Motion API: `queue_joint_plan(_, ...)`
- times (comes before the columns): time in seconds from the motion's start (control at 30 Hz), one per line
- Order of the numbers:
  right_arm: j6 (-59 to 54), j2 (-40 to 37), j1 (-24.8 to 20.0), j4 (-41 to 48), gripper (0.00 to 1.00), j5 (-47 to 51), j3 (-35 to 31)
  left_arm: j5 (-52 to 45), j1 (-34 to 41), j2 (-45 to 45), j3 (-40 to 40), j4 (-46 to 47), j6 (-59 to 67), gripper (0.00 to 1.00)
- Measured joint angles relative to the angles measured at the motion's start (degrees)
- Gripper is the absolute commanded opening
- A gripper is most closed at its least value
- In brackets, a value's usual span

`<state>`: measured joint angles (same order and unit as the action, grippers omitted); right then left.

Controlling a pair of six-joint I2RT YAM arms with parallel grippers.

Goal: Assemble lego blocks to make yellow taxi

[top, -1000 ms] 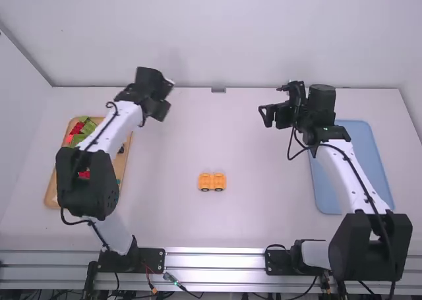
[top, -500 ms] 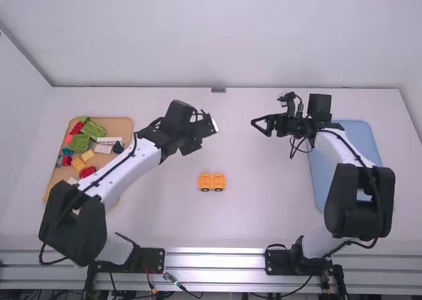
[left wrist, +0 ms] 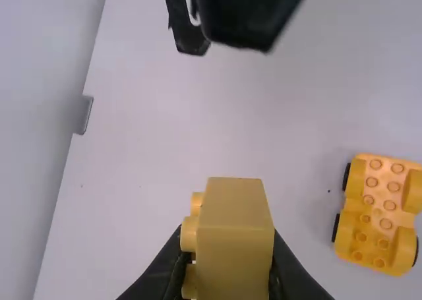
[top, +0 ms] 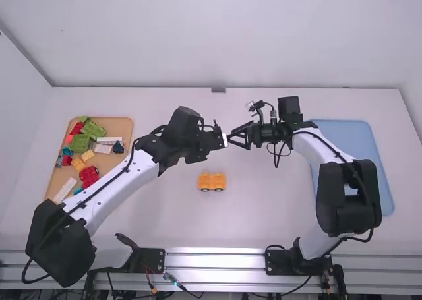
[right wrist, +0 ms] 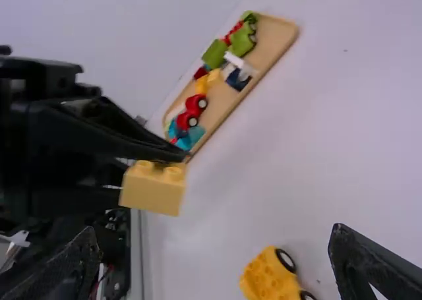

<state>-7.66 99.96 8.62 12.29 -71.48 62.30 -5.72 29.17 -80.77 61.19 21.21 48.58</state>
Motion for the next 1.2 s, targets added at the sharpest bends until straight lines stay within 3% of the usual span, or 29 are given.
queue_joint_plan(0.33,0.0,0.0,3.0,0.0,0.68,-3.5,0.0,-0.5,0.2,0.0,-1.9,-4.0,0.2,0.02)
queue_joint_plan(0.97,3.5,0.0,4.0,-2.4,0.69,-0.1,0.0,-4.7,0.2,0.0,-1.9,-7.5,-0.1,0.02)
queue_joint_plan(1.2,6.2,0.0,5.8,-4.6,0.60,2.7,0.0,-3.5,0.0,-1.2,-2.0,-8.7,-0.6,0.02)
